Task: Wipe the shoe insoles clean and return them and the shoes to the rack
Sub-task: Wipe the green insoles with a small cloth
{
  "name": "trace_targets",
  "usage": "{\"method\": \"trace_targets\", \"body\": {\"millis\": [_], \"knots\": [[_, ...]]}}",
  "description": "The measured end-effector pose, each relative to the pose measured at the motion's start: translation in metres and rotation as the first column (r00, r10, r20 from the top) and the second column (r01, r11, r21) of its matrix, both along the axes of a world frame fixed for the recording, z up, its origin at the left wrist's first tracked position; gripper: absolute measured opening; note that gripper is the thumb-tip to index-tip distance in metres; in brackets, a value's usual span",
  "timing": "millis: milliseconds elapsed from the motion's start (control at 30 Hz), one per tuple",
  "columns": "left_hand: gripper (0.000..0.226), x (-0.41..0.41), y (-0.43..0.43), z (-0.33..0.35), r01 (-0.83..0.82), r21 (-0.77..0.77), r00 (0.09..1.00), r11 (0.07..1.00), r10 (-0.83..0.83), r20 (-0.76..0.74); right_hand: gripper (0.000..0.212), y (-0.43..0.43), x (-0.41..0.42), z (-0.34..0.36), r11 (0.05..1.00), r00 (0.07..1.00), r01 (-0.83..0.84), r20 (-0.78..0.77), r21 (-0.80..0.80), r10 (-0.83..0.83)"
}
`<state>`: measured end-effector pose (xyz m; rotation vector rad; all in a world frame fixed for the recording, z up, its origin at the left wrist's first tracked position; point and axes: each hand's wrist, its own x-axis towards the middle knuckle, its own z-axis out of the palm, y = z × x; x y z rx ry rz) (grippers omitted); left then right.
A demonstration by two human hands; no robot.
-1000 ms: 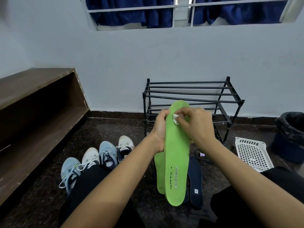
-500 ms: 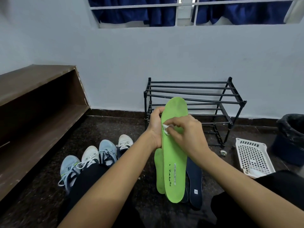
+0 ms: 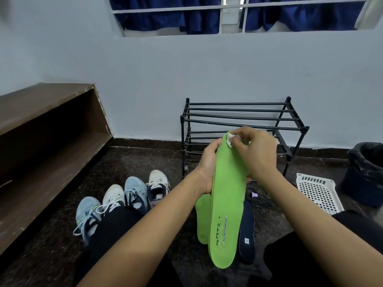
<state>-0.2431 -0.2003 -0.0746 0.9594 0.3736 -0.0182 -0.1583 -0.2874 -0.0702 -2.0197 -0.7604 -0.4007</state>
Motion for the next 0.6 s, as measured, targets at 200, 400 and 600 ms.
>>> {"method": "trace_targets", "body": {"millis": [200, 400, 600], "knots": [[0.048, -0.002, 0.010, 0.001, -0.065, 0.082, 0.997, 0.995, 0.068, -0.028, 0.005, 0.002, -0.015, -0.001, 0.994, 0.995, -0.104, -0.003, 0.029, 0.104], [0.049, 0.001, 0.031, -0.003, -0.212, 0.071, 0.974, 0.975, 0.217, -0.072, 0.017, 0.008, -0.055, -0.014, 0.966, 0.967, -0.251, 0.017, -0.057, 0.252], [0.051, 0.001, 0.029, -0.007, -0.210, 0.104, 0.970, 0.972, 0.220, -0.100, 0.011, 0.010, -0.038, -0.017, 0.964, 0.967, -0.255, 0.003, -0.071, 0.256]]}}
